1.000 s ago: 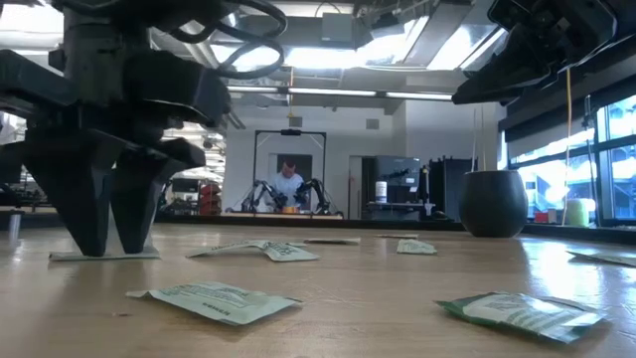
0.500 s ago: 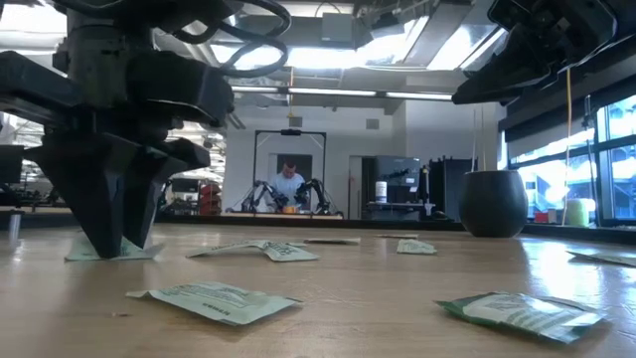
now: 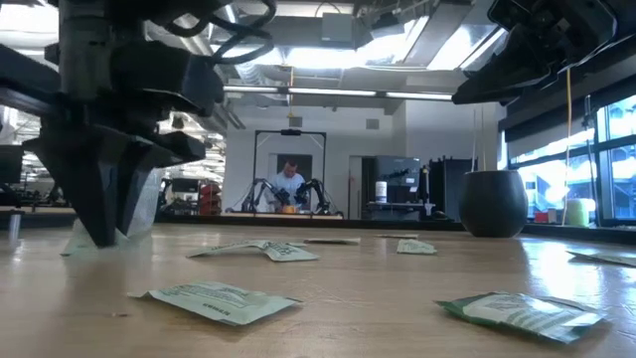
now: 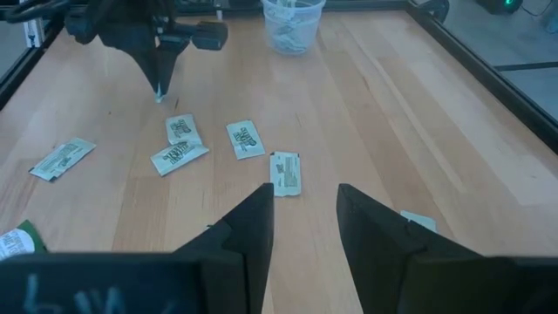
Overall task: Pick and place Stevia / Truvia into bins
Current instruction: Put the white stevia packet into the left transparent container
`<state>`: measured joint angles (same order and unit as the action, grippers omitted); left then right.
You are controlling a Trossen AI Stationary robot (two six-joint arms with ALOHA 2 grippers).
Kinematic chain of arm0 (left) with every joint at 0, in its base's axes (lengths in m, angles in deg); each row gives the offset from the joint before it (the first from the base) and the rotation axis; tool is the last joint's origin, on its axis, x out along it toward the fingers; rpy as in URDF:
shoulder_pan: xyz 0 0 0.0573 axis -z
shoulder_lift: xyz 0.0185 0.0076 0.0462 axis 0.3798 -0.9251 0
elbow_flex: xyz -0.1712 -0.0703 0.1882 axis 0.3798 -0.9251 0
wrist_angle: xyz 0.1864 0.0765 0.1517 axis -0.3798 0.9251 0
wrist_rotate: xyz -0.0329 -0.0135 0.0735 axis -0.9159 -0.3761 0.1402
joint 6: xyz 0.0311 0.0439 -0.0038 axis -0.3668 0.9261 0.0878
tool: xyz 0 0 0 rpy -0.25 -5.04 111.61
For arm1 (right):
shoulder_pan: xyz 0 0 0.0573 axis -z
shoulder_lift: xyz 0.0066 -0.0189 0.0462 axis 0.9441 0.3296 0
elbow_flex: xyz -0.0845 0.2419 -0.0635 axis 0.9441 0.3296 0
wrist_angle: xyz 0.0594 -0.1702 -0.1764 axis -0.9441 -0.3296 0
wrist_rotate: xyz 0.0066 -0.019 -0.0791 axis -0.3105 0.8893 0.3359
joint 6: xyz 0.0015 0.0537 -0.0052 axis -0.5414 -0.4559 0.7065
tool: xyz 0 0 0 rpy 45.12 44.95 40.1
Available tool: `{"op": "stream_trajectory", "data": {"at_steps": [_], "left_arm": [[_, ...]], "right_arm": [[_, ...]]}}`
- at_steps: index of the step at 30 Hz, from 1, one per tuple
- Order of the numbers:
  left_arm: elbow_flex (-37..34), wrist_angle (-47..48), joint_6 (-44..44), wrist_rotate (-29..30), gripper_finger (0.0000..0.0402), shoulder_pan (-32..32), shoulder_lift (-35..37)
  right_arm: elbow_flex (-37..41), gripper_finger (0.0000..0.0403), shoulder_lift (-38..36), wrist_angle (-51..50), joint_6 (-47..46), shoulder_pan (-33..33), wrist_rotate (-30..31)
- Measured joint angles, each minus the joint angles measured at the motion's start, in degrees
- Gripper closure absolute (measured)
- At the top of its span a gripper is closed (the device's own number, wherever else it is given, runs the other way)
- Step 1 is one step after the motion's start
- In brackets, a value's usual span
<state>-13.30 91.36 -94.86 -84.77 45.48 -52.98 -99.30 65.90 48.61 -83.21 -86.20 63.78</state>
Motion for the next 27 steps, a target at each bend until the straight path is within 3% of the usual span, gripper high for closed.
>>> {"op": "stream_trajectory", "data": {"at_steps": [10, 21, 27], "left_arm": [[6.8, 19.8, -3.8, 1.0, 0.0387, -2.4, 4.7], [6.5, 31.9, -9.3, 19.6, 0.0380, -6.5, 21.0], [1.7, 33.3, -14.0, 21.4, 0.0374, -11.2, 28.8]], "right_arm": [[0.0, 0.0272, 0.0, 0.0, 0.0, 0.0, 0.0], [0.0, 0.0272, 0.0, 0.0, 0.0, 0.0, 0.0], [0.0, 0.0272, 0.0, 0.0, 0.0, 0.0, 0.0]]}}
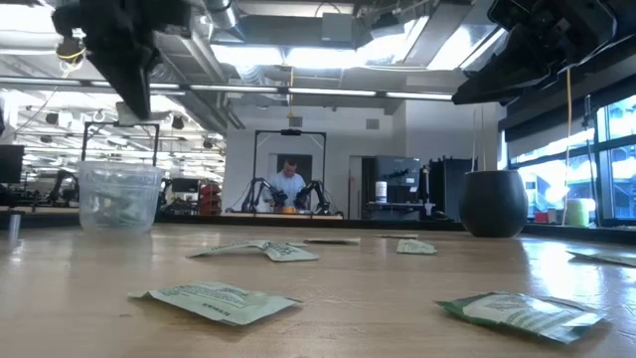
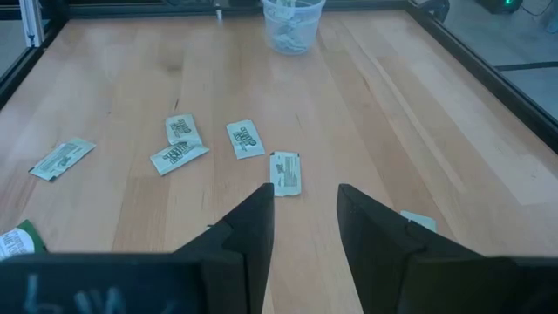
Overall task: Pick and place Stevia / Truvia into bins
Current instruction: Put the white stevia packet into the left transparent container
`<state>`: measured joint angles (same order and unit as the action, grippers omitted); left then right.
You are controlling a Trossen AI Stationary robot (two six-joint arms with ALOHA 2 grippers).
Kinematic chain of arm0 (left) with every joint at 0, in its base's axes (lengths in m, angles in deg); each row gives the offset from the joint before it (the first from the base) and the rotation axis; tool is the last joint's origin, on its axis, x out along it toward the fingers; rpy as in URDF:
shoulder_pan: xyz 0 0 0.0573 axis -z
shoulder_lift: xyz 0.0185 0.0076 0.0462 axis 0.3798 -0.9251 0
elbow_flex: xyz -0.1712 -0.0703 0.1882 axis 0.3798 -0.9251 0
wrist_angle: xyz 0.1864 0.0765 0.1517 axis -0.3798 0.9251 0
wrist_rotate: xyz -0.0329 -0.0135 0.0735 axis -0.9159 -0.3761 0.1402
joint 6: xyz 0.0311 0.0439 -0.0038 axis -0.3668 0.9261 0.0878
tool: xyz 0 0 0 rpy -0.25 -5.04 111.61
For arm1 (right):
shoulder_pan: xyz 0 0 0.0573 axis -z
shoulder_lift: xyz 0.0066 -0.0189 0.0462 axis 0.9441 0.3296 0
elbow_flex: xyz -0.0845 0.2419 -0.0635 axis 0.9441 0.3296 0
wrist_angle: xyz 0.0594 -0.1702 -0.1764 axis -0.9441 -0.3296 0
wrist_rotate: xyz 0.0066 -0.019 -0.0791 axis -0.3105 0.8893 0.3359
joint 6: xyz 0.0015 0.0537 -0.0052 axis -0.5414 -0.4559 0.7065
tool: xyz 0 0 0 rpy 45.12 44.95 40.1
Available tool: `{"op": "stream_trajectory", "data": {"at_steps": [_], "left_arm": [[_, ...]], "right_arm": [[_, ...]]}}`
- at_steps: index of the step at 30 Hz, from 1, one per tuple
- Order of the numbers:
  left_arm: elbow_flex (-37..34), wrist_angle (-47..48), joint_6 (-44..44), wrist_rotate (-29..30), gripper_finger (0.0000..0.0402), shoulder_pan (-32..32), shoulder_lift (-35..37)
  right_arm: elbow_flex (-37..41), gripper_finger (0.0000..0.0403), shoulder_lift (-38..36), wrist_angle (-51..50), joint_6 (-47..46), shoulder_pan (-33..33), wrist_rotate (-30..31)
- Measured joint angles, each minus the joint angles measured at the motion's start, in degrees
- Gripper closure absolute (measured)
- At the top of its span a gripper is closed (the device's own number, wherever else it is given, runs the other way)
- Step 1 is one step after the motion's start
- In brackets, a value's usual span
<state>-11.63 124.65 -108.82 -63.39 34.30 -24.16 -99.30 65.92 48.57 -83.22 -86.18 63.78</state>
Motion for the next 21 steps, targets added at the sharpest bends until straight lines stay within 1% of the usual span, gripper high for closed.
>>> {"op": "stream_trajectory", "data": {"at_steps": [6, 10, 21], "left_arm": [[-6.2, 0.0, -2.1, 1.2, 0.0362, -5.8, 4.4], [-9.5, -0.6, -2.3, 2.6, 0.0355, -8.9, 4.9], [-14.4, -6.4, 0.4, 1.4, 0.0334, -14.1, 4.6]], "right_arm": [[0.0, 0.0272, 0.0, 0.0, 0.0, 0.0, 0.0], [0.0, 0.0272, 0.0, 0.0, 0.0, 0.0, 0.0], [0.0, 0.0272, 0.0, 0.0, 0.0, 0.0, 0.0]]}}
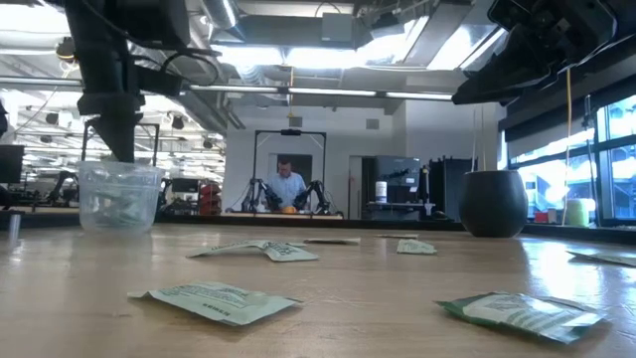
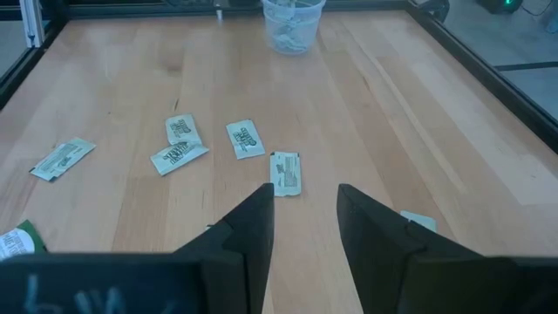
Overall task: Pick and place Stevia / Truvia into bins
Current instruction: Put the white stevia packet into the left transparent container
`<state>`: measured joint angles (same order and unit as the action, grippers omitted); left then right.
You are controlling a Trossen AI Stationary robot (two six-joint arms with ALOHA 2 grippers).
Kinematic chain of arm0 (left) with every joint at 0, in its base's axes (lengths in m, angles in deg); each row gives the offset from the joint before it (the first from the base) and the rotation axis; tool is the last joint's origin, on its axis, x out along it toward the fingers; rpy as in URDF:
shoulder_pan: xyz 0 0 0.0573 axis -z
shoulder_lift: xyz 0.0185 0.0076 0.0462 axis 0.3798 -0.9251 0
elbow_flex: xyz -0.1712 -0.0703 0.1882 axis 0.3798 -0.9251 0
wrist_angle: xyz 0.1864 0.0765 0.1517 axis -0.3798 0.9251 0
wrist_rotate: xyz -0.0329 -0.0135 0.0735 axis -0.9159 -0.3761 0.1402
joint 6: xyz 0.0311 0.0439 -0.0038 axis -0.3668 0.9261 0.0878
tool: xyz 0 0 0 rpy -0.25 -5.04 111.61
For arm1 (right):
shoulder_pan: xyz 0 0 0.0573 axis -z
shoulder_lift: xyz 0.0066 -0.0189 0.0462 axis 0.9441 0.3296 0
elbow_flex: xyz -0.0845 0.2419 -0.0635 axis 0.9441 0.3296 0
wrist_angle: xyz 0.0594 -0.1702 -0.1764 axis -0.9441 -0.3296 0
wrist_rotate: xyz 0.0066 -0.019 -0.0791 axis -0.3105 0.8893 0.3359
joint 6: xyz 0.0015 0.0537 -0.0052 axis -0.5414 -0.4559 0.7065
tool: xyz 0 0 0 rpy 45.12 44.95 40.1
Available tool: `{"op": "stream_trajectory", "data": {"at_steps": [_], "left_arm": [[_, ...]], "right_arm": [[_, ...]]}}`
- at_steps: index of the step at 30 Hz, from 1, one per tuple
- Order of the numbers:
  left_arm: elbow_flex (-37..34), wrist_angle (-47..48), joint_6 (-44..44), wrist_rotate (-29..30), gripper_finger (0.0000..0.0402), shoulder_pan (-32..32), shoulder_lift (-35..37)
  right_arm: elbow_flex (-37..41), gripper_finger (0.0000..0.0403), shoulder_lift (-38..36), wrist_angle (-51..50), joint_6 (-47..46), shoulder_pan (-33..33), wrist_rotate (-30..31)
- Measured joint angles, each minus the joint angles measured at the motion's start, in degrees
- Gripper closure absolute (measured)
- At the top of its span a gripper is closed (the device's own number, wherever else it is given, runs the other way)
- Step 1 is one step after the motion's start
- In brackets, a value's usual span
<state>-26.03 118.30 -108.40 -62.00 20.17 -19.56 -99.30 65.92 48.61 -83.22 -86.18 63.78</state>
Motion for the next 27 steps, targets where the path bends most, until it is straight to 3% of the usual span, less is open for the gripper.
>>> {"op": "stream_trajectory", "data": {"at_steps": [12, 18, 27], "left_arm": [[0.1, -0.2, 2.2, -2.1, 0.0285, -2.2, 0.0], [4.4, 1.6, 4.8, -0.4, 0.0265, -2.2, 1.7], [3.2, -16.1, 11.7, -2.7, 0.0269, 1.2, 12.1]], "right_arm": [[0.0, 0.0272, 0.0, 0.0, 0.0, 0.0, 0.0], [0.0, 0.0272, 0.0, 0.0, 0.0, 0.0, 0.0], [0.0, 0.0272, 0.0, 0.0, 0.1, 0.0, 0.0]]}}
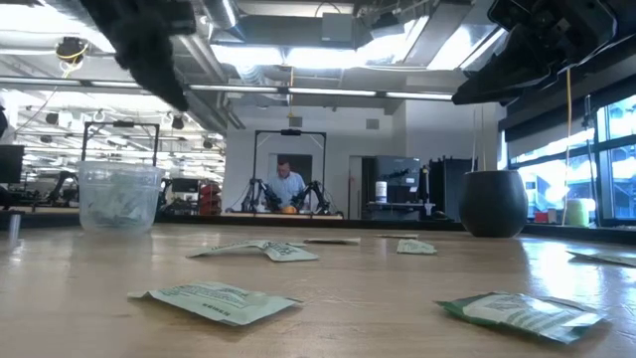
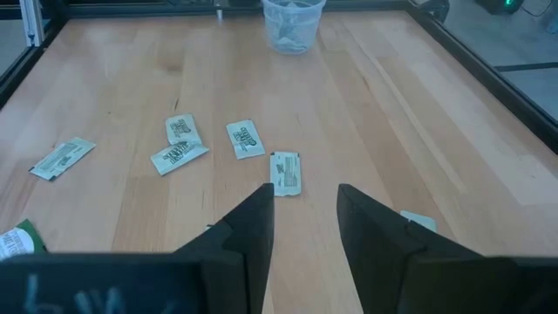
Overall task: Pick and place Stevia / Truvia into bins
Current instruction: Put the white stevia packet into the left transparent container
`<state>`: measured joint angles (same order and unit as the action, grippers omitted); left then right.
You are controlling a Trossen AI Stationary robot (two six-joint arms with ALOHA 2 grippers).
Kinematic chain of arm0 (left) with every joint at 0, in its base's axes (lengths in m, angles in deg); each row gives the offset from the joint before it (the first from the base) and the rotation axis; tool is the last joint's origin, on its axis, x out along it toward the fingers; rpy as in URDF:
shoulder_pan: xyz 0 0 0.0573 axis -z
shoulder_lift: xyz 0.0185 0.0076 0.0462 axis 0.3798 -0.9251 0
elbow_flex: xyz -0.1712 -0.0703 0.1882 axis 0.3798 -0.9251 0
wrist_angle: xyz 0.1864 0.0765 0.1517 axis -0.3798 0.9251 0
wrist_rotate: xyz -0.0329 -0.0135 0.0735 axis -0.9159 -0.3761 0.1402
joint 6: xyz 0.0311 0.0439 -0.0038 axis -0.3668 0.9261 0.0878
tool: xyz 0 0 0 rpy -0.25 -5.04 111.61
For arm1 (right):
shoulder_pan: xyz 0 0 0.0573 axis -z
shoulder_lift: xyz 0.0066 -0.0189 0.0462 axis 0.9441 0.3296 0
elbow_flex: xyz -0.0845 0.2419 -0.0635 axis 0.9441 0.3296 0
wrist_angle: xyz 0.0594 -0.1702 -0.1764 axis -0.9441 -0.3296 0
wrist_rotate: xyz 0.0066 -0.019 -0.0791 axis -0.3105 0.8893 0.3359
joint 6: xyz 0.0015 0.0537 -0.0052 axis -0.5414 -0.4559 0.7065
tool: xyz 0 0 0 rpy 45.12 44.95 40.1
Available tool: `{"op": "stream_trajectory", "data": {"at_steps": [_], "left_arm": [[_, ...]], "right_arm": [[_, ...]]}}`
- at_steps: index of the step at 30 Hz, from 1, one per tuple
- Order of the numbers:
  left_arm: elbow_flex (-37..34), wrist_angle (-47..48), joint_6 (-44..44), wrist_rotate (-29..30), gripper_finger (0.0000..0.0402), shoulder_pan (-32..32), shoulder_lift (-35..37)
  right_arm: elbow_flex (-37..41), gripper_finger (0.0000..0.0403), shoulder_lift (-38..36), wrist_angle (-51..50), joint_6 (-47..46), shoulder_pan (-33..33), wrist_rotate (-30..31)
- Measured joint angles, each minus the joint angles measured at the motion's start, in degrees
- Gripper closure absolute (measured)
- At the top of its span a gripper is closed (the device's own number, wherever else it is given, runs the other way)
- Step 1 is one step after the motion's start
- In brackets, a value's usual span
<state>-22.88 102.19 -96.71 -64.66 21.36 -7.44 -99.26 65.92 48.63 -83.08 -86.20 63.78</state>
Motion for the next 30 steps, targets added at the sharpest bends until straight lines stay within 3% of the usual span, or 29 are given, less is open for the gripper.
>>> {"op": "stream_trajectory", "data": {"at_steps": [11, 15, 22, 30], "left_arm": [[-15.7, -31.9, 5.7, -3.7, 0.0274, 4.5, 12.9], [-21.5, -42.3, 4.3, -5.1, 0.0274, 4.9, 14.1], [-29.3, -59.9, 7.1, -15.4, 0.0274, 5.1, 13.8], [-32.3, -64.8, 8.2, -14.0, 0.0274, 5.1, 13.8]], "right_arm": [[-0.4, 0.0272, 0.0, -1.1, -4.8, 0.0, -0.8], [-5.1, 0.0272, 0.4, -12.0, -11.5, 0.0, -6.2], [-17.7, 0.0272, 7.7, -37.5, -28.6, -0.1, -9.1], [-25.9, 0.0272, 22.1, -49.7, -45.9, -0.2, -19.3]]}}
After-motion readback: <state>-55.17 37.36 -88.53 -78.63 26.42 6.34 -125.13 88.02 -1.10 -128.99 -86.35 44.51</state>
